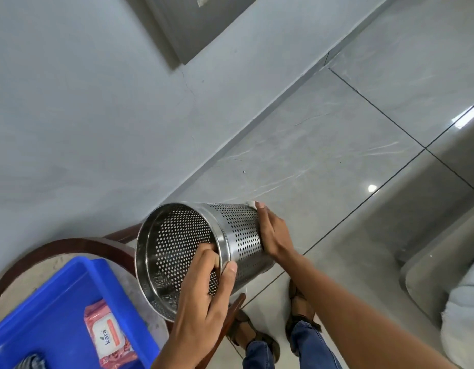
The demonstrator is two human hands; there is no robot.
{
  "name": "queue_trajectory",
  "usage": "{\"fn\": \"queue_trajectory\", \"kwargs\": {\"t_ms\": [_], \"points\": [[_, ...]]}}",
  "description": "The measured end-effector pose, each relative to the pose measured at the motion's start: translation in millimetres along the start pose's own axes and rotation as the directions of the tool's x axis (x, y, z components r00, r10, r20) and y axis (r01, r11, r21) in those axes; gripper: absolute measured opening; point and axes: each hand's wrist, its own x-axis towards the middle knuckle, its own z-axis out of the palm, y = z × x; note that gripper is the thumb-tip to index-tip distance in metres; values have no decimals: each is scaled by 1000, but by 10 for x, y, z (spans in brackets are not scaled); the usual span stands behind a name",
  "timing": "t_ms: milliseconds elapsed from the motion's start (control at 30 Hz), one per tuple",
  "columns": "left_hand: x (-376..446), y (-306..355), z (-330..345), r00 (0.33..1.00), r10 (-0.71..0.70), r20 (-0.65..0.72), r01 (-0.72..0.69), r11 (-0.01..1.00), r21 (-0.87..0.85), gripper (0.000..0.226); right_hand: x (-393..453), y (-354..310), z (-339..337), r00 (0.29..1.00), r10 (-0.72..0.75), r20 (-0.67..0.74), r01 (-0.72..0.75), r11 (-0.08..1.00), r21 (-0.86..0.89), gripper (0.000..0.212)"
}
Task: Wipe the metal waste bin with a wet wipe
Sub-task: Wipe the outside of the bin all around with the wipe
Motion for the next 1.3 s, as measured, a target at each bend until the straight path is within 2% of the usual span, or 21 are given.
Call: {"fn": "queue_trajectory", "kwargs": {"t_ms": [67, 133, 167, 267, 433, 500, 600, 733, 800, 900, 1000, 1133, 1233, 1300], "points": [[-31, 8, -11, 1000, 2, -15, -2, 1000, 0, 20, -1, 12, -46, 998, 62, 1, -62, 996, 56, 74], [-20, 25, -22, 997, 5, -71, -4, 1000, 14, 20, -40, -48, -64, 999, 52, 9, -53, 993, 110, 87], [-6, 36, -25, 994, 17, -105, -13, 999, 37, 22, -83, -85, -68, 1000, 21, 18, -24, 991, 129, 86], [69, 58, -50, 981, 60, -183, -38, 992, 123, 30, -260, -222, -25, 991, -121, 52, 111, 981, 160, 66], [164, 90, -128, 978, 74, -195, -52, 992, 115, 34, -526, -466, 83, 940, -339, 49, 316, 913, 257, 57], [166, 75, -167, 986, 8, -164, 0, 999, 52, 30, -579, -553, 129, 913, -408, 33, 383, 880, 280, 55], [197, 61, -245, 987, -125, -103, 115, 988, -99, 10, -616, -676, 198, 877, -481, 0, 459, 839, 292, 55], [319, 48, -311, 975, -218, -51, 195, 939, -282, 43, -581, -772, 243, 865, -499, -54, 492, 823, 282, 52], [381, 38, -318, 967, -249, -51, 217, 913, -345, 44, -549, -786, 244, 860, -508, -58, 503, 822, 268, 52], [480, 56, -248, 951, -302, -66, 261, 899, -353, 31, -505, -775, 243, 847, -529, -56, 525, 815, 246, 52], [582, 147, -107, 962, -239, -134, 197, 942, -271, 16, -452, -774, 242, 848, -525, -75, 524, 808, 269, 50], [642, 100, -9, 964, -161, -211, 118, 972, -203, 9, -398, -761, 261, 857, -515, -26, 498, 814, 299, 50], [569, 2, -5, 977, -97, -188, 70, 987, -145, 7, -295, -682, 264, 865, -501, 12, 482, 839, 254, 52], [478, -23, 2, 988, -43, -145, 27, 994, -110, 13, -171, -633, 244, 901, -433, 28, 417, 882, 220, 56]]}}
